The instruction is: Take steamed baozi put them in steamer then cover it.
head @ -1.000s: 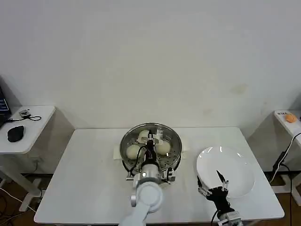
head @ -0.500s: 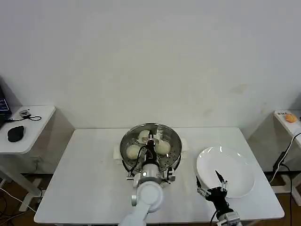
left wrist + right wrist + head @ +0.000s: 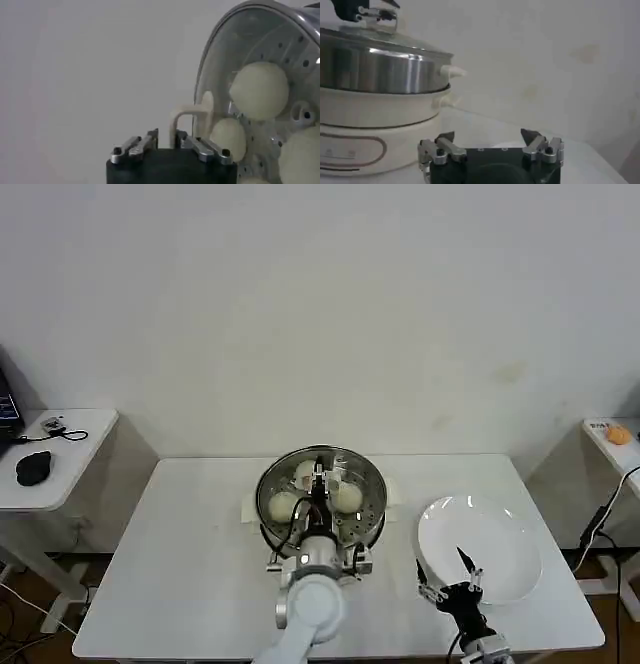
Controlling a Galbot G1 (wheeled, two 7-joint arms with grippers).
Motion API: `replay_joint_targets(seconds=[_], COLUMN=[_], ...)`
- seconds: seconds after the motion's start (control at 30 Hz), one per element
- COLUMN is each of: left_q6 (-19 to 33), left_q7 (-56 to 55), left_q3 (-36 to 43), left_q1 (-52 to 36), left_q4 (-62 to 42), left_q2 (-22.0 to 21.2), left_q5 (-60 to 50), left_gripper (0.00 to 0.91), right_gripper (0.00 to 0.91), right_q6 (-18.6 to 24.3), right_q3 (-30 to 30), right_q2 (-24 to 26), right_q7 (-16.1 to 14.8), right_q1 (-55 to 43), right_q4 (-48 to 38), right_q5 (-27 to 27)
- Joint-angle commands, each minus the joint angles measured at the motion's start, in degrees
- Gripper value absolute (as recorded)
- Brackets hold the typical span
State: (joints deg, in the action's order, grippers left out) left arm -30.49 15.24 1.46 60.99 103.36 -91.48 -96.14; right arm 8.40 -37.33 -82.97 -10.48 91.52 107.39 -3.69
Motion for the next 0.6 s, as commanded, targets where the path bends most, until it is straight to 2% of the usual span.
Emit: replay_joint_targets(seconds=[0.03,0.43,0.6], left_q6=[0.28,2.45,4.15], left_q7=[0.27,-1.27,-4.88], left_q3=[0.27,-0.72,-5.62], left_q1=[2.26,9.26,13.12], left_q4=[5.55,17.08,24.29], left_q2=[2.16,8.99,12.68], left_q5=[0.81,8.59,18.08], left_gripper=[0.907,0.907,0.907], right_gripper=[0.907,0.907,0.907], right_q6=[0.03,0.17,0.24], right_q3=[0.03,-0.05,-0.01], right_q2=[0.01,0.33,0.70], right_q7=[0.02,0.18,0.43], right_q1=[0.00,0.31,0.84], right_q4=[0.02,-0.27,-0.31], right_q5=[0.06,0.29,0.62])
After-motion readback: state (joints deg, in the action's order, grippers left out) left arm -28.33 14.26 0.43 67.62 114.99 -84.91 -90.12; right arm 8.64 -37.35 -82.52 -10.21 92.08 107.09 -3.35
